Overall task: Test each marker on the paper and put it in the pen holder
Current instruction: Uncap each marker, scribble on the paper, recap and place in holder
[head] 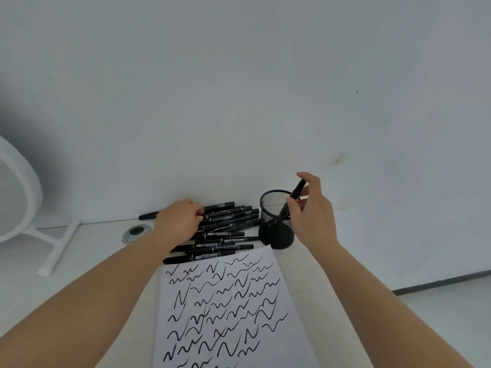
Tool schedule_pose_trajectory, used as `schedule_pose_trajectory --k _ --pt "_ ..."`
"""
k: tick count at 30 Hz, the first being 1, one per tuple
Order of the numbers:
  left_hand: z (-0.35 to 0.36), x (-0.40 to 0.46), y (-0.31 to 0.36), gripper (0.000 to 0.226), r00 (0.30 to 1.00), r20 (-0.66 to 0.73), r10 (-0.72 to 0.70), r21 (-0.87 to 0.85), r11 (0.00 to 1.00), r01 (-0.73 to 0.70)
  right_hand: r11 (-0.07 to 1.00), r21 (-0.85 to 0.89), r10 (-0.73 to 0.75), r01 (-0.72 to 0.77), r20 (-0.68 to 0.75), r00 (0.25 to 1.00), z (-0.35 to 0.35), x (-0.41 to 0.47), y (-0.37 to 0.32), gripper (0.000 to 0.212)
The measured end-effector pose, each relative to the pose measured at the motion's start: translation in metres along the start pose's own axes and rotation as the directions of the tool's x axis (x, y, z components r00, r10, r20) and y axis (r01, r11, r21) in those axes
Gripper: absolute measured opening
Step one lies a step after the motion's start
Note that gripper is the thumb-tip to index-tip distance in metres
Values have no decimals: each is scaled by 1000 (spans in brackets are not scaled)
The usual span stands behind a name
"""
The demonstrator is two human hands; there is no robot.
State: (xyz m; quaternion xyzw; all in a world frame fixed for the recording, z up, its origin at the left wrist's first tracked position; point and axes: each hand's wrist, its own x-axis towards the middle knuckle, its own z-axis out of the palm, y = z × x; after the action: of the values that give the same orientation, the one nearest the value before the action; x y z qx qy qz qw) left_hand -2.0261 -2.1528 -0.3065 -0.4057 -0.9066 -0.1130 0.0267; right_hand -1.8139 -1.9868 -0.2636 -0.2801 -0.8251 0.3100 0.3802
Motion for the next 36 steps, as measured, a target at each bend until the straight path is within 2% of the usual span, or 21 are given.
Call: schedule_pose_trajectory --k 4,10,12,15,18,24,30,34,36 --pt "5 9 -9 22 998 45 -32 45 999 30 998 -40 -50 51 39 998 2 0 4 39" --pt "5 13 -12 20 990 123 -75 -22 997 78 991 -103 -78 85 69 995 5 -3 9 31" --pt "4 13 -13 17 992 108 -69 -41 996 73 990 -111 -82 91 79 993 6 -3 8 29" --pt "3 9 -12 7 1000 7 -30 -82 996 31 987 -122 -95 105 83 992 7 -3 7 28" --pt "1 7 -9 4 1000 11 2 -85 996 -1 982 -142 -110 123 92 990 7 -2 5 28" --pt "-3 12 -7 13 993 118 -19 -26 999 22 981 -148 -115 129 98 988 11 -6 -1 26" --pt "-3 12 -4 25 983 181 37 129 990 -61 978 -166 -106 126 129 986 13 -10 -3 31" --pt "-4 8 -8 25 982 187 -2 98 995 -17 970 -184 -132 158 142 981 13 -10 -1 32" --pt "-8 4 -11 23 990 138 -40 60 998 32 959 -222 -154 179 126 980 13 -11 1 33"
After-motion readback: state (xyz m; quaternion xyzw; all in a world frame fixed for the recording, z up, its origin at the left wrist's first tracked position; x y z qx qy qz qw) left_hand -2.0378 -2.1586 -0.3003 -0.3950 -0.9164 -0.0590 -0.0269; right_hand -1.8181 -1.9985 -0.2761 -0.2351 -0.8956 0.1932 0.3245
